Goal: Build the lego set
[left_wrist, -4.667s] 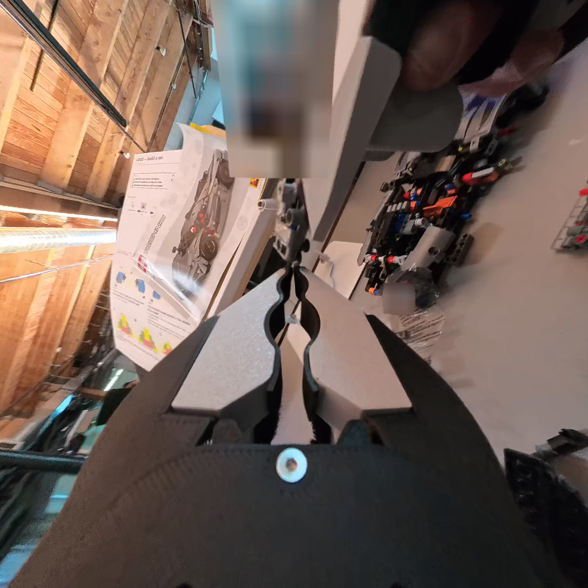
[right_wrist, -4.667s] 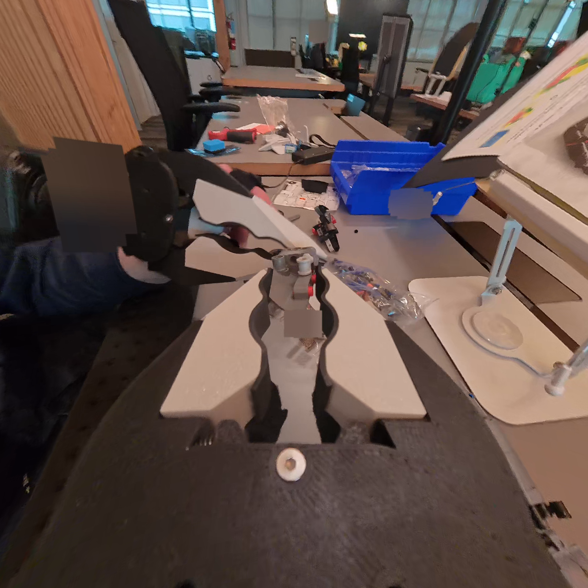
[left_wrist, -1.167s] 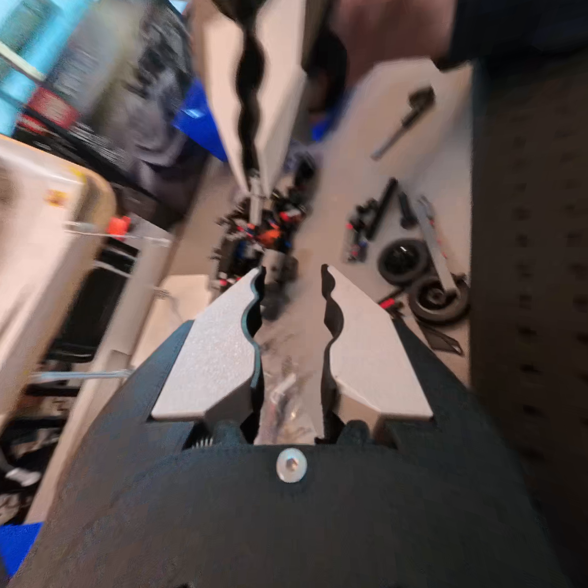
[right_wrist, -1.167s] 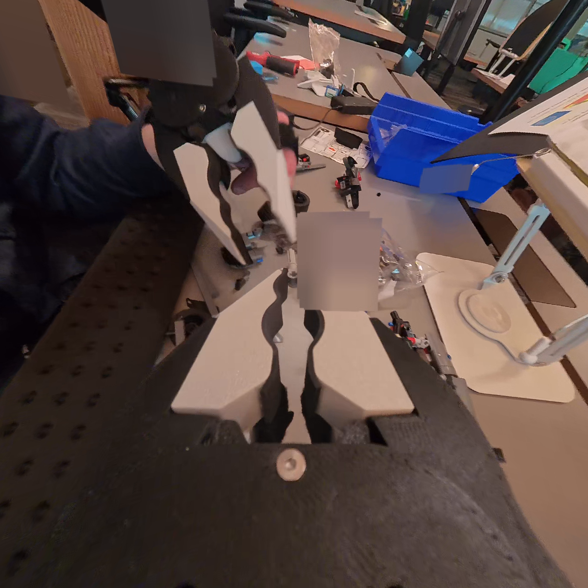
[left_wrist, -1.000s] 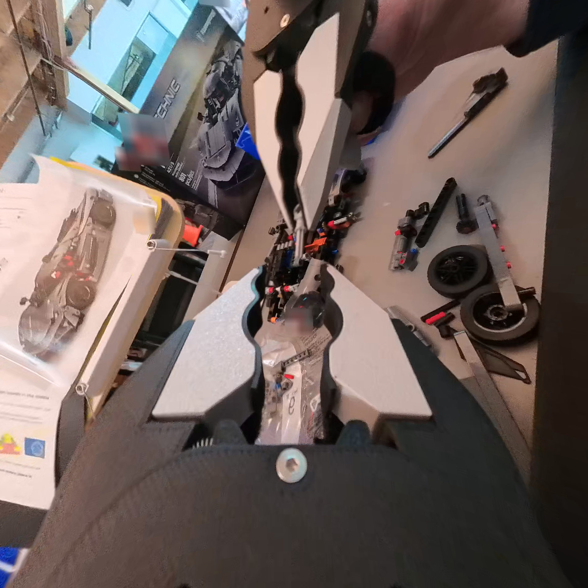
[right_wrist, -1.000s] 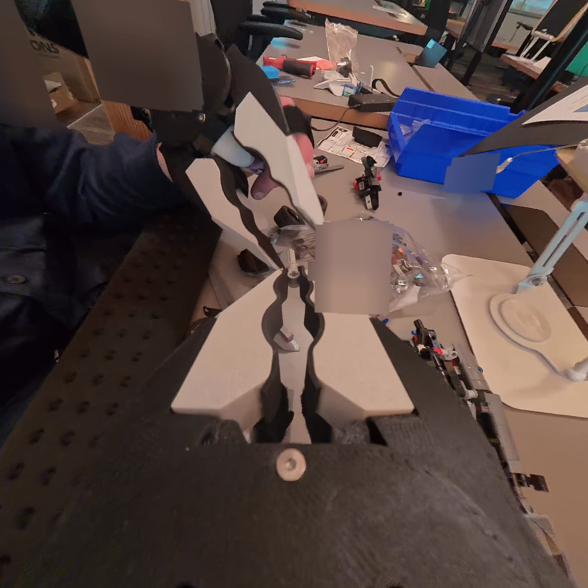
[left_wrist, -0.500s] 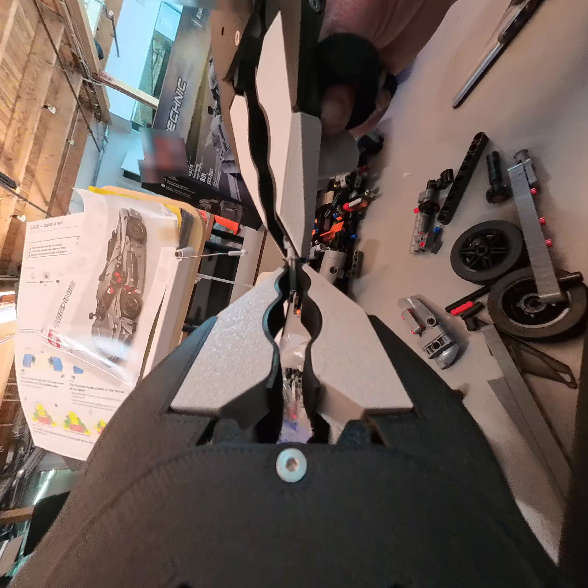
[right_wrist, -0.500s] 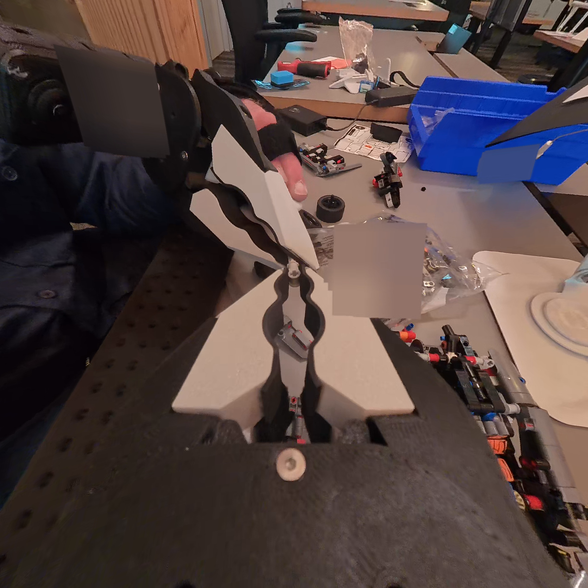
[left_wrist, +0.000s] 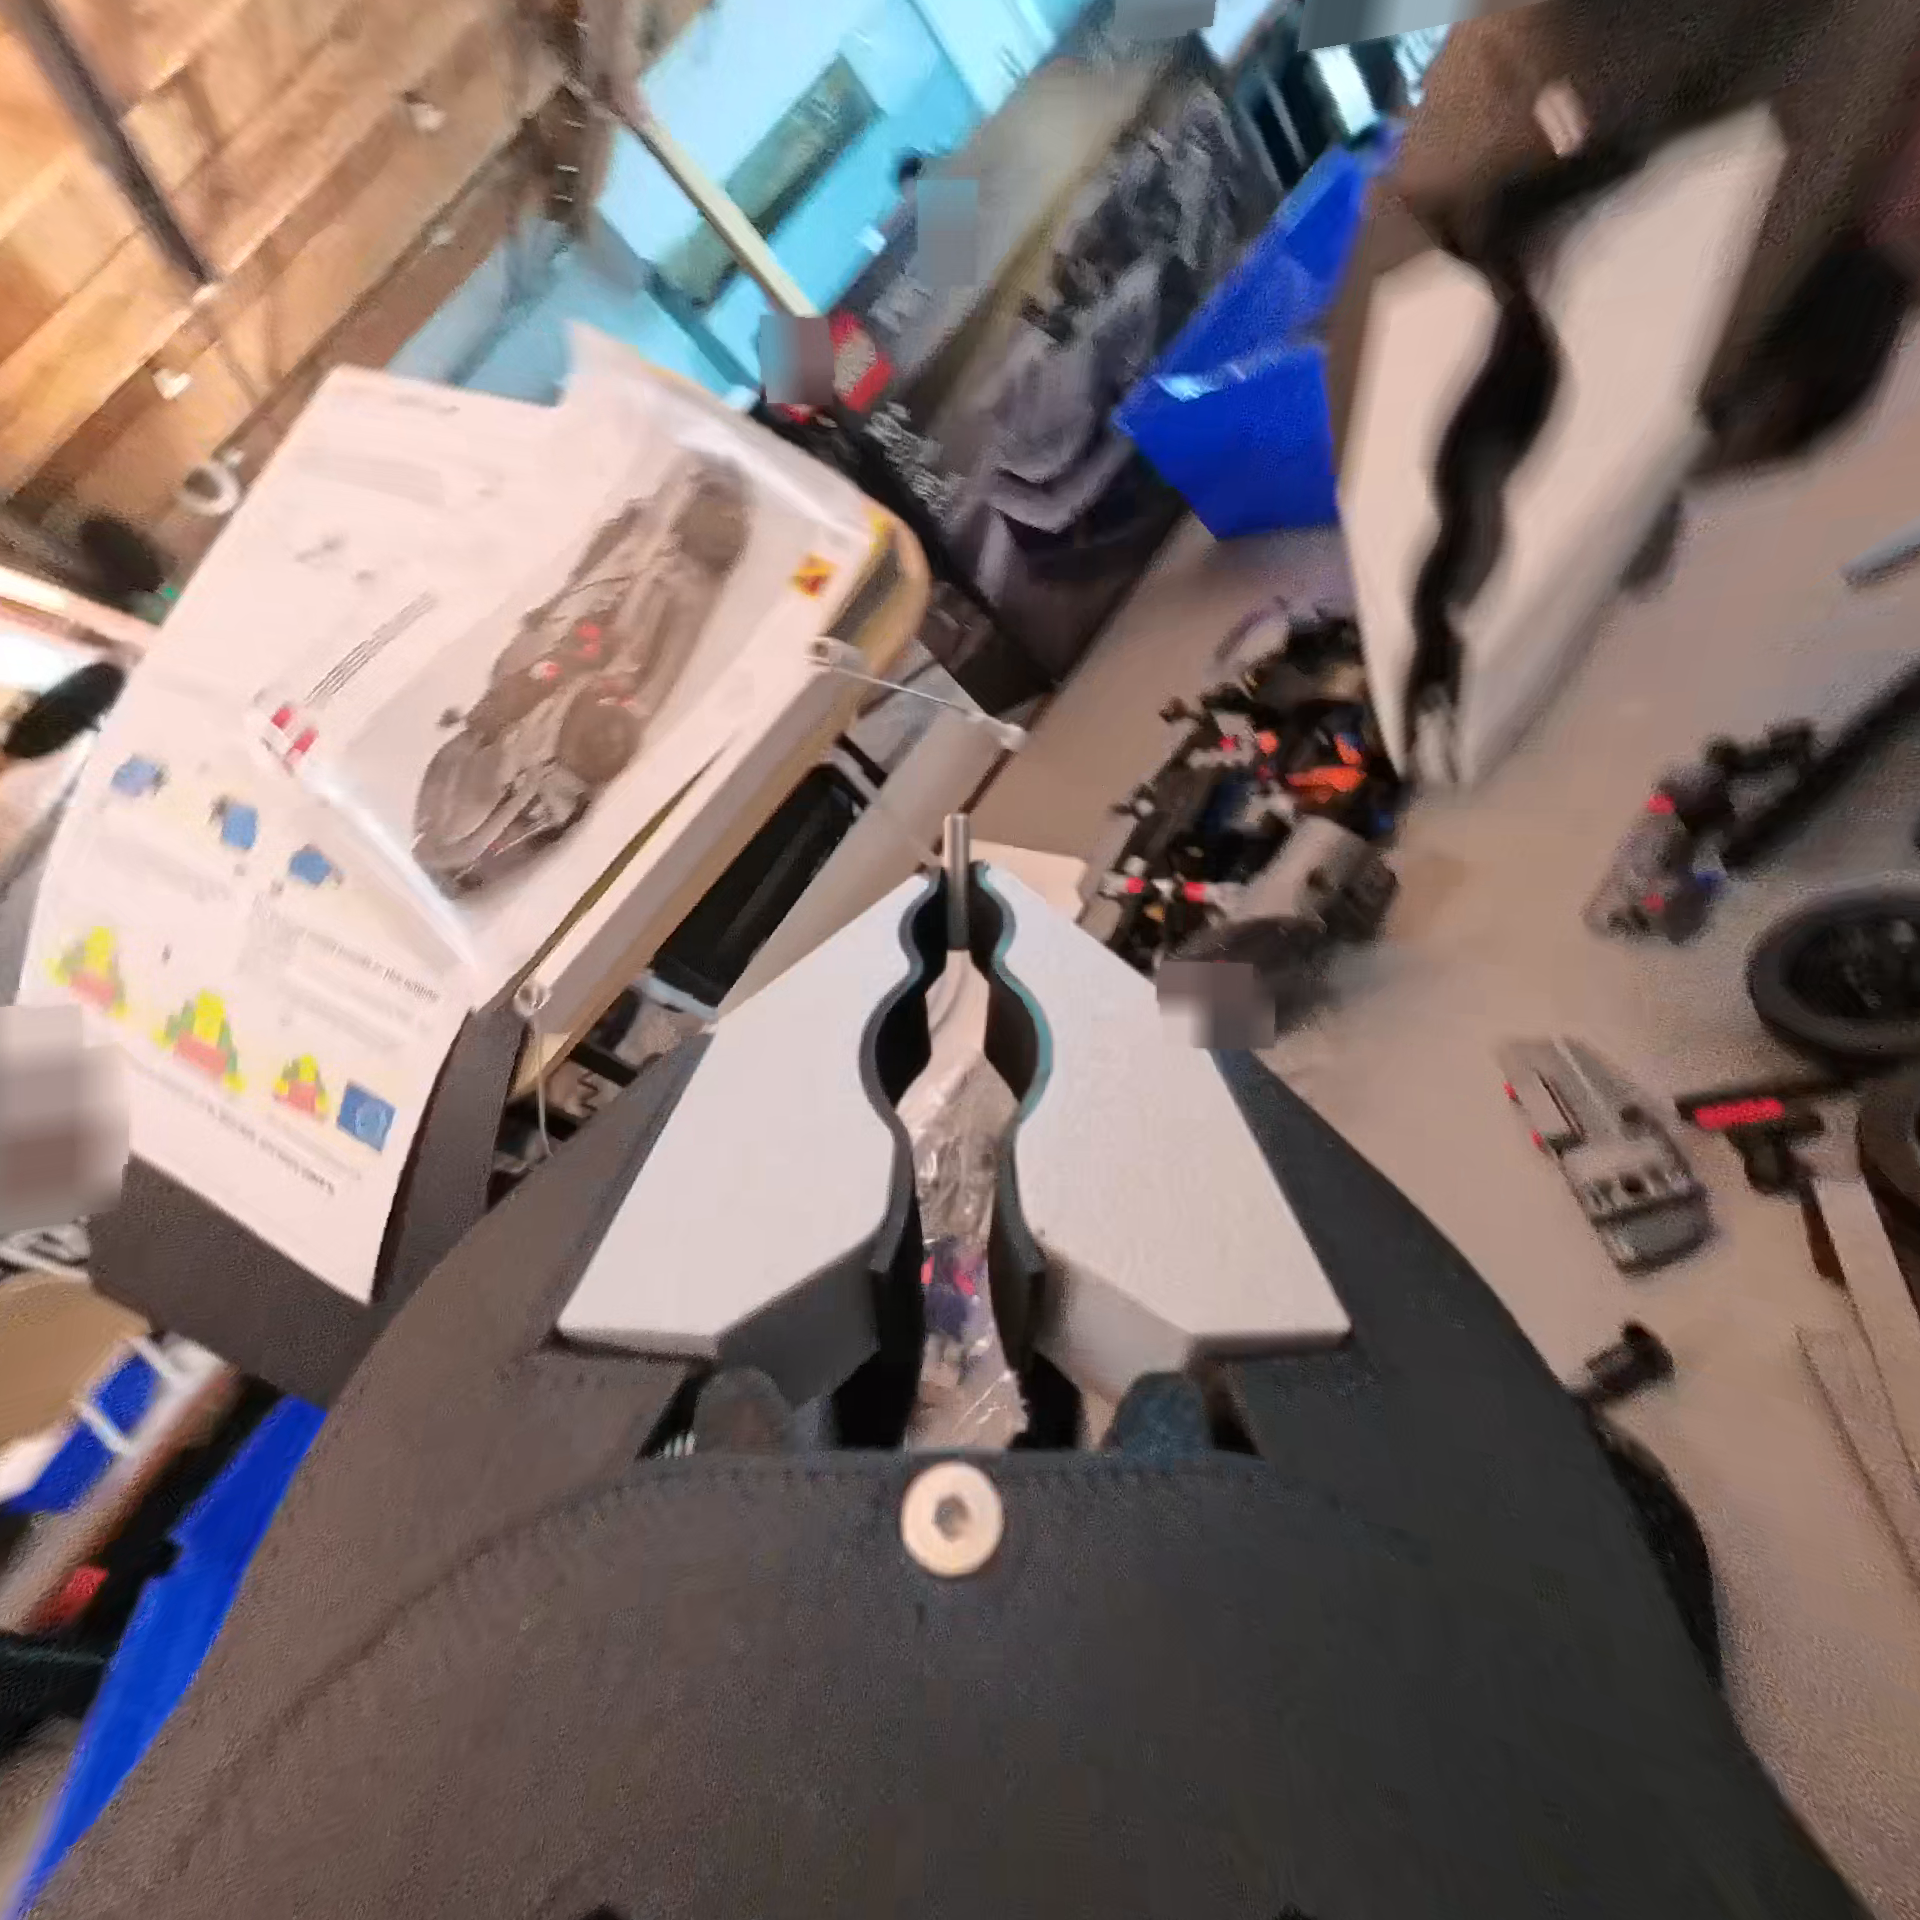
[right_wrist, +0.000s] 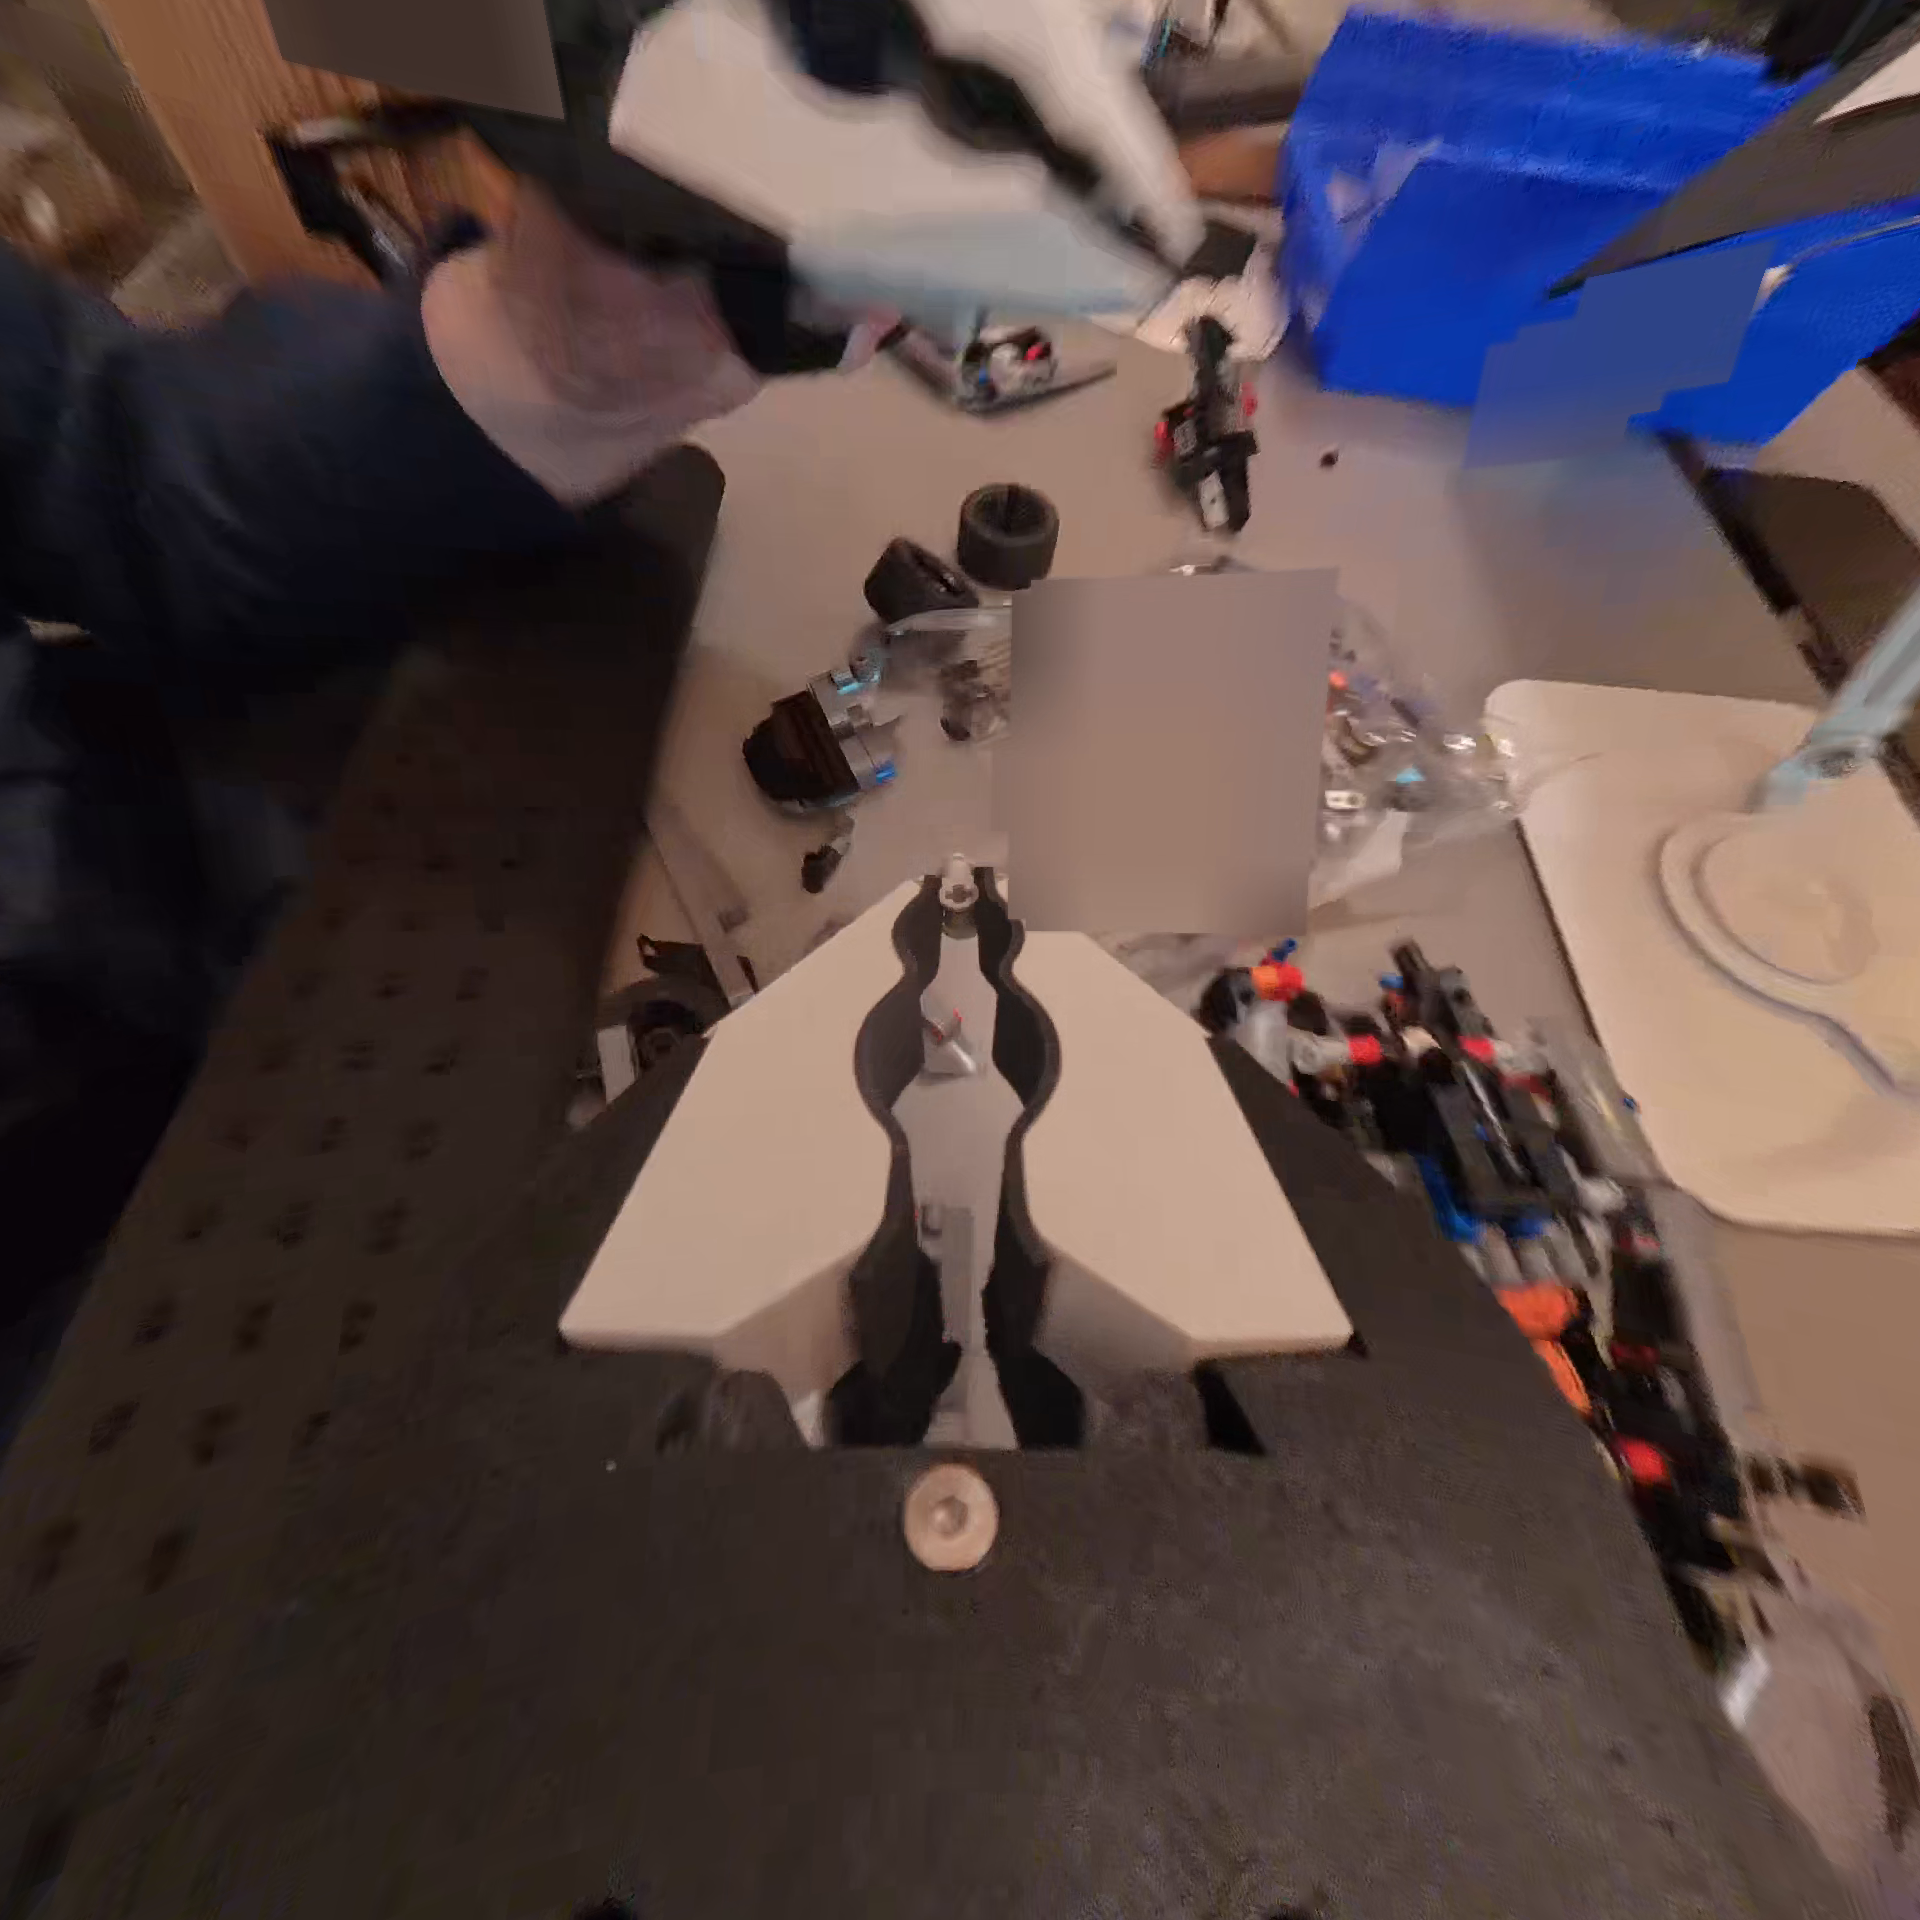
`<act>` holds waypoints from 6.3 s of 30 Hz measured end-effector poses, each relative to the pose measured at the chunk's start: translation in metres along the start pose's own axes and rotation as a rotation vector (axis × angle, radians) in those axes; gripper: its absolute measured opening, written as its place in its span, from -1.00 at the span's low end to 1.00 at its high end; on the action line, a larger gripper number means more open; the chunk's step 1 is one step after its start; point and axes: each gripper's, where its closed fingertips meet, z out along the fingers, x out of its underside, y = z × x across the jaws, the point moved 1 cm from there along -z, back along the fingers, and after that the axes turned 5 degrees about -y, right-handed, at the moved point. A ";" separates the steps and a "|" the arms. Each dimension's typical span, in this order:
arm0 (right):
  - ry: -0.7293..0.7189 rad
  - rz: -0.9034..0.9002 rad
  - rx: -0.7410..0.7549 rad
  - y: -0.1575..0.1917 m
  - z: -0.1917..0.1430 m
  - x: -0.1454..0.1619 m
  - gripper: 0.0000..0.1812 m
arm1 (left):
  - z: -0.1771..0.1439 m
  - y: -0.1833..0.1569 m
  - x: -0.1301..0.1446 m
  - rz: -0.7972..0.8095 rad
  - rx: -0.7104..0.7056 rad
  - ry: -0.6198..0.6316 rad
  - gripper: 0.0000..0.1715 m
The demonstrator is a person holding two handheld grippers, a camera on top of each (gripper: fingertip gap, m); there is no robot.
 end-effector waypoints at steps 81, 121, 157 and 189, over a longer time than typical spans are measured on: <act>0.340 -0.111 -0.073 0.001 0.031 0.051 -1.00 | 0.004 -0.012 0.017 -0.180 0.153 -0.005 -0.85; 0.031 0.026 -0.225 0.018 -0.007 0.002 -1.00 | 0.001 -0.097 0.006 -0.091 0.586 -0.024 -0.76; 0.010 0.004 -0.108 0.009 -0.042 0.011 -0.94 | -0.011 -0.061 -0.013 -0.399 0.568 -0.152 -0.86; -0.094 -0.149 0.020 0.019 -0.006 -0.030 -0.97 | -0.003 -0.098 -0.007 -0.376 0.717 -0.059 -0.86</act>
